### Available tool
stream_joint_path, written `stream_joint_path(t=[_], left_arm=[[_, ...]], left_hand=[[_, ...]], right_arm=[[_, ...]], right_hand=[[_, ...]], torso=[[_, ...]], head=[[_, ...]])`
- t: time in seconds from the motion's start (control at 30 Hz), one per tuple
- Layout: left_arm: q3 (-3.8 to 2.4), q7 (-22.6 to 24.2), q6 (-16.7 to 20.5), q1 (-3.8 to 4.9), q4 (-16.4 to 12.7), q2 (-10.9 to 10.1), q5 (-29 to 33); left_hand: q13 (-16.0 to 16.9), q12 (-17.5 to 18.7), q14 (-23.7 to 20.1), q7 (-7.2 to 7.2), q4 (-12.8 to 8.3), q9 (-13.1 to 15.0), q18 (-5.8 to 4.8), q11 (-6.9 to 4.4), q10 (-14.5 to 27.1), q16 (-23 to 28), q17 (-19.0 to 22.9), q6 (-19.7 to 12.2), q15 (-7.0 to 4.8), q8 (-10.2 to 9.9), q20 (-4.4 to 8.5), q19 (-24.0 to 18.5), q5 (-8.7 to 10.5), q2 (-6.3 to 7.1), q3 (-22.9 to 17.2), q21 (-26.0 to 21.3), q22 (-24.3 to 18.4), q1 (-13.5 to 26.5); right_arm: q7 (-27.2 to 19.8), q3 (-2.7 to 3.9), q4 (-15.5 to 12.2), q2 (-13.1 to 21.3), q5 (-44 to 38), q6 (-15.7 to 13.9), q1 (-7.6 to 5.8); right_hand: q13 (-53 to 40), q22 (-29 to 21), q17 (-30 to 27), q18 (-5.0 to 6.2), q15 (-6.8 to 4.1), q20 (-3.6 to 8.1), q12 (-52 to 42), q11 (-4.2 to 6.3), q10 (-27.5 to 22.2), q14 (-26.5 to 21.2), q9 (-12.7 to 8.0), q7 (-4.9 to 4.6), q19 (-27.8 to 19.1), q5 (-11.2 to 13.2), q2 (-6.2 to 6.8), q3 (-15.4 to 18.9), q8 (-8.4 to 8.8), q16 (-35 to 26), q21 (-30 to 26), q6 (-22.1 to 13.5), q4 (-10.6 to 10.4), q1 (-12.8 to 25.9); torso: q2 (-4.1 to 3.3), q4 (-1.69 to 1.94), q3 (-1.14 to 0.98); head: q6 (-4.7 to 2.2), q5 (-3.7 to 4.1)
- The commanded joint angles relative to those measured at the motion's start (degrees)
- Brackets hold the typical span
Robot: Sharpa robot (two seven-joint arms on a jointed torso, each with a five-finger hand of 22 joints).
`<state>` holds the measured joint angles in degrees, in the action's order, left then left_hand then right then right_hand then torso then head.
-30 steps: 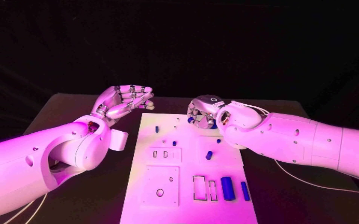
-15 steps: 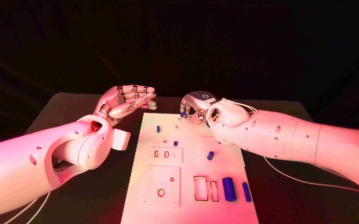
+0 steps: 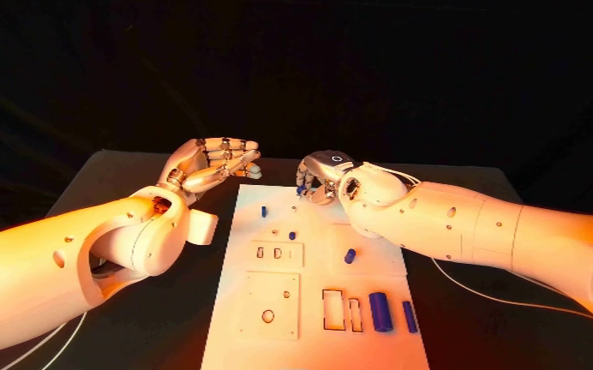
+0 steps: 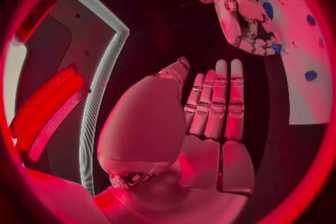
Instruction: Assemble the parts on the task board
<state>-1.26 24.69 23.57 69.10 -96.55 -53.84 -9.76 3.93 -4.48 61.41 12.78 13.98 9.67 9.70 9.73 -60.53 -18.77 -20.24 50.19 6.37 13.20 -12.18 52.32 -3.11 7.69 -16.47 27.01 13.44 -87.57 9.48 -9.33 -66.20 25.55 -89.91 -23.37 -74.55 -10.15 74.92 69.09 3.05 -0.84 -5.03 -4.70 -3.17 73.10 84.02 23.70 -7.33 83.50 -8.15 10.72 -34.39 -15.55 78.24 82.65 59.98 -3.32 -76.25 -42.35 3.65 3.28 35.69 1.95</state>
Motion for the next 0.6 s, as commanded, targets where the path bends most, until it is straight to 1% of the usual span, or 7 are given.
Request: stream_joint_path(t=[0.03,0.13,0.2,0.27,0.4,0.6], left_arm=[[-0.06,0.3,-1.0,0.15,0.0,0.2,0.2],[-0.06,0.2,-1.0,0.19,0.0,0.2,0.2],[-0.06,0.2,-1.0,0.22,0.0,0.2,0.2],[-0.06,0.2,-1.0,0.24,0.0,0.3,0.2],[-0.06,0.2,-1.0,0.26,0.0,0.3,0.2],[-0.06,0.2,-1.0,0.28,0.1,0.4,0.2]], left_hand=[[0.1,0.4,-0.4,0.72,0.1,0.1,0.56,0.09,-0.3,0.2,0.0,0.4,-0.03,-0.3,0.15,-0.1,-0.11,0.12,-0.3,0.1,0.0,-0.6],[0.1,0.4,-0.4,0.72,0.1,0.1,0.56,0.09,-0.3,0.2,0.0,0.4,-0.03,-0.3,0.15,-0.1,-0.11,0.12,-0.3,0.1,0.0,-0.6],[0.1,0.4,-0.4,0.72,0.1,0.1,0.56,0.09,-0.3,0.2,0.0,0.4,-0.03,-0.3,0.15,-0.1,-0.11,0.12,-0.3,0.1,0.0,-0.6],[0.1,0.4,-0.4,0.72,0.1,0.1,0.56,0.09,-0.3,0.2,0.0,0.4,-0.03,-0.3,0.15,-0.1,-0.11,0.12,-0.3,0.1,0.0,-0.6],[0.1,0.4,-0.4,0.71,0.1,0.1,0.55,0.08,-0.3,0.2,-0.1,0.4,-0.03,-0.3,0.15,-0.2,-0.11,0.13,-0.4,0.2,0.1,-0.6],[0.1,0.4,-0.4,0.71,0.1,0.1,0.55,0.08,-0.3,0.2,-0.1,0.4,-0.03,-0.3,0.15,-0.2,-0.11,0.13,-0.4,0.2,0.1,-0.6]], right_arm=[[-1.0,0.01,0.2,-0.3,0.1,1.8,0.05],[-1.0,-0.01,0.4,-0.4,0.2,2.4,0.1],[-0.9,-0.01,0.5,-0.6,0.2,3.0,0.14],[-0.9,-0.02,0.7,-0.6,0.3,3.3,0.19],[-1.0,-0.03,0.8,-0.9,0.4,3.5,0.37],[-1.0,-0.03,1.0,-1.1,0.5,3.8,0.55]], right_hand=[[-0.1,4.2,0.0,-0.55,-0.1,-0.1,0.3,-0.3,0.2,2.3,0.1,-0.06,0.1,0.4,0.0,0.1,-0.09,0.3,0.2,-0.6,-0.4,0.6],[-0.1,4.1,0.0,-0.52,-0.07,-0.13,0.3,-0.33,0.2,2.3,0.2,-0.09,0.0,0.4,0.07,0.1,-0.04,0.3,0.2,-0.7,-0.5,0.8],[-0.1,4.0,0.0,-0.5,-0.05,-0.15,0.4,-0.35,0.1,2.3,0.2,-0.11,0.0,0.5,0.1,0.1,-0.01,0.3,0.1,-0.7,-0.5,0.9],[-0.1,3.9,-0.2,-0.48,0.01,-0.19,0.5,-0.43,0.0,2.2,0.3,-0.18,-0.1,0.6,0.17,0.1,0.1,0.3,0.0,-0.9,-0.6,1.2],[-0.1,3.8,-0.2,-0.45,0.04,-0.22,0.6,-0.46,-0.1,2.2,0.3,-0.22,-0.2,0.6,0.19,0.0,0.15,0.3,0.0,-1.0,-0.7,1.3],[-0.1,3.8,-0.2,-0.44,0.08,-0.25,0.6,-0.5,-0.2,2.2,0.4,-0.26,-0.2,0.7,0.28,0.1,0.21,0.3,-0.1,-1.2,-0.7,1.4]], torso=[[0.01,-0.08,0.0],[0.0,-0.06,0.03],[-0.01,-0.02,0.03],[-0.02,0.01,0.01],[-0.04,0.02,0.0],[-0.03,0.09,0.04]], head=[[0.0,-0.07],[0.02,-0.09],[0.14,-0.13],[0.12,-0.14],[0.19,-0.29],[0.33,-0.45]])
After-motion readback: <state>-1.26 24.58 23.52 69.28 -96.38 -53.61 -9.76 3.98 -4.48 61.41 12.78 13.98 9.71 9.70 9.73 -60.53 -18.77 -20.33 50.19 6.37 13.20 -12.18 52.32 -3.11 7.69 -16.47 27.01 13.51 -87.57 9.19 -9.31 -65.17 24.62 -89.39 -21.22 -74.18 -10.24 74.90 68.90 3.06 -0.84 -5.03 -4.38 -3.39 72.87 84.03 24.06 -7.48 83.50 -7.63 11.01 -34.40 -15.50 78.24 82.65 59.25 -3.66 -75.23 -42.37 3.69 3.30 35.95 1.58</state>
